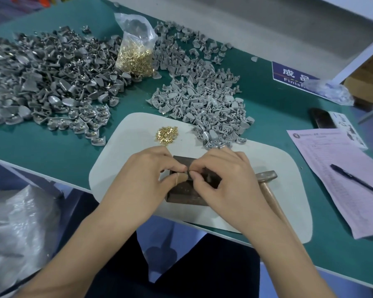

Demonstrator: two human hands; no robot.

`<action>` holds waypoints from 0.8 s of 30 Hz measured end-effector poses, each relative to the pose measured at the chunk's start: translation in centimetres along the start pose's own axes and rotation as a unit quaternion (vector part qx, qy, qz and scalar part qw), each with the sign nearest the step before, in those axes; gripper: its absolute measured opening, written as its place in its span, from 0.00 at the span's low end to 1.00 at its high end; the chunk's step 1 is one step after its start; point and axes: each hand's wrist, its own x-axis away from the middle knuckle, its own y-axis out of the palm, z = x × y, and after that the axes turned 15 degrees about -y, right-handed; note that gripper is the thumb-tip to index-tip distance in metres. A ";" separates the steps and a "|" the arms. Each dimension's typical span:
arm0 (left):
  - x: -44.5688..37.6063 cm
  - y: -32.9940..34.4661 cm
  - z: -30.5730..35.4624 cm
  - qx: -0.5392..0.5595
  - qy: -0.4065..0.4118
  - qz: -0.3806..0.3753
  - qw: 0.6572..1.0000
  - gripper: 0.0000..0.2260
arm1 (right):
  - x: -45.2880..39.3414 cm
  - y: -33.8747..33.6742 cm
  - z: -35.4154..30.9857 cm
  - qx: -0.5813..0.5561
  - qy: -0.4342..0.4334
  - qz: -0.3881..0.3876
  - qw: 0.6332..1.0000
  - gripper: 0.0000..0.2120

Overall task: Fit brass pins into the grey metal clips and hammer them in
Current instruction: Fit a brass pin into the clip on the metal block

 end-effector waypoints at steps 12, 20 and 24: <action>0.2 0.0 0.0 0.017 -0.004 -0.006 1.000 0.07 | 1.2 1.7 0.2 -0.121 0.065 0.098 0.986 0.07; 0.1 0.0 0.3 -0.008 0.011 0.004 1.000 0.07 | -0.3 -0.5 -0.6 0.013 0.031 -0.008 0.999 0.03; 0.0 -0.2 0.3 -0.016 0.024 -0.001 1.000 0.07 | -0.7 -0.8 -0.8 0.008 0.045 -0.024 0.999 0.03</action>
